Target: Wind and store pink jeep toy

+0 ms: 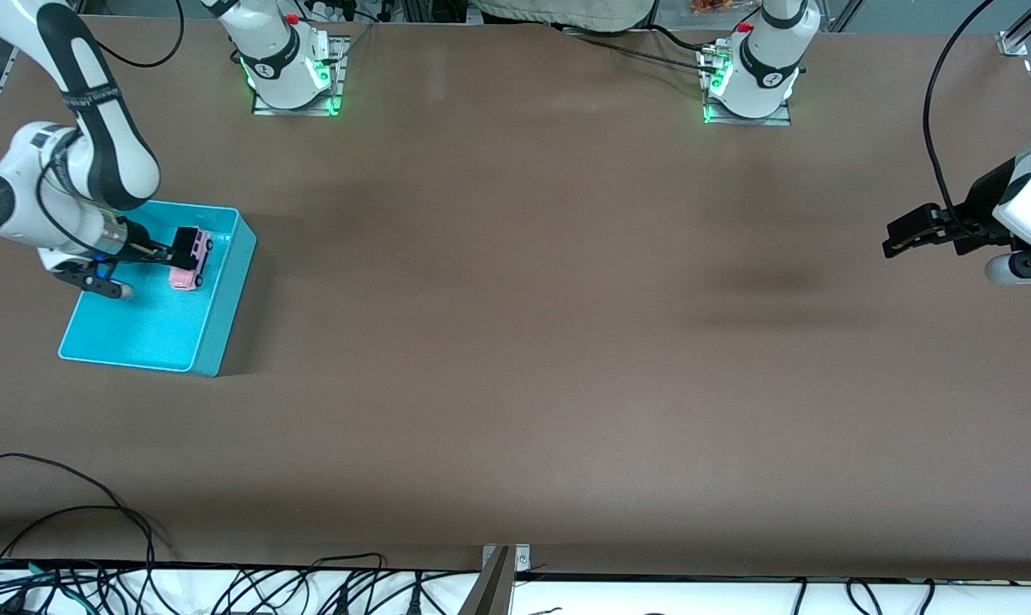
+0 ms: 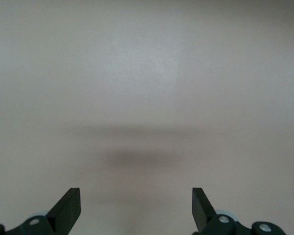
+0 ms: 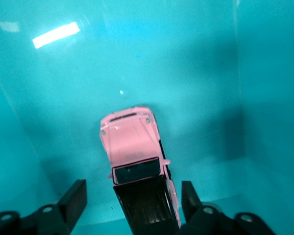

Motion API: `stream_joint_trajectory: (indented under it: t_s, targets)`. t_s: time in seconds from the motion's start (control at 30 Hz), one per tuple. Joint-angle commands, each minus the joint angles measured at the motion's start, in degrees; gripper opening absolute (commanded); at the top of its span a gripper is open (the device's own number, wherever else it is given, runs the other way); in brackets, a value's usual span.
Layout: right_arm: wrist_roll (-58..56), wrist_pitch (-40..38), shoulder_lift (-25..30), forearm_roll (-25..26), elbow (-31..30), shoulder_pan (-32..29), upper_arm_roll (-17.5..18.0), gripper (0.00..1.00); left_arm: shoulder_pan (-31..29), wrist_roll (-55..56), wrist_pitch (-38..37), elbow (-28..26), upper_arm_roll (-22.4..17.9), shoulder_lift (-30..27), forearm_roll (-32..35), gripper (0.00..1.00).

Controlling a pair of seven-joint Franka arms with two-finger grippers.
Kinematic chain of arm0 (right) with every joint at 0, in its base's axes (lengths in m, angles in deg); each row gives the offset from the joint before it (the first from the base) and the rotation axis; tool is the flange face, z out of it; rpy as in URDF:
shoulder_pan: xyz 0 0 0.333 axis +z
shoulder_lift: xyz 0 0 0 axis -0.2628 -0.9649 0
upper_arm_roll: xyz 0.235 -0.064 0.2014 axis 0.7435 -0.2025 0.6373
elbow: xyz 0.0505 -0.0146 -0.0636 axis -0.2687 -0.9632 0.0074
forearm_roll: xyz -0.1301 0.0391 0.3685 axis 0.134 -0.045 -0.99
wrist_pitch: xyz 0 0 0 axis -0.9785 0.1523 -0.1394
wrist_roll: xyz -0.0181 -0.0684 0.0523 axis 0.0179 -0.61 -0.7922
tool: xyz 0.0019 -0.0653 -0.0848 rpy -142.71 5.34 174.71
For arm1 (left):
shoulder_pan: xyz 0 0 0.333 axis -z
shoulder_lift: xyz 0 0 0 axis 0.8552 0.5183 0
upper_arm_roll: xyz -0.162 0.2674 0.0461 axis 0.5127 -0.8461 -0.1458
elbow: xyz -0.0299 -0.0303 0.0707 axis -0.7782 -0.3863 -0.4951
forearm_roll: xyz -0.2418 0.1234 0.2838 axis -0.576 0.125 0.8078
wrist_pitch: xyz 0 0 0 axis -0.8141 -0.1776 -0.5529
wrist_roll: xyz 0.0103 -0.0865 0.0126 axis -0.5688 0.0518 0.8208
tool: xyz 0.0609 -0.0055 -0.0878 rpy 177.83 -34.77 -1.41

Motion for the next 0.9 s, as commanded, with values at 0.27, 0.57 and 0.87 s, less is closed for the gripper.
stream_joint_trajectory:
  t_s: [0.27,0.57,0.87]
  targets:
    - [-1.07,-19.84,9.67,0.14,16.96,0.52,0.99,1.00,-0.06,-0.63,-0.91,0.55,-0.24,-0.06,-1.03,1.00]
    - [-0.72,-37.54,10.63,-0.03,32.46,8.08,0.90,1.00,-0.06,-0.63,-0.91,0.55,-0.24,-0.06,-0.94,1.00]
    - [-0.54,-43.51,13.98,-3.02,37.02,14.24,0.82,1.00,-0.06,-0.63,-0.91,0.55,-0.24,0.02,-0.94,1.00]
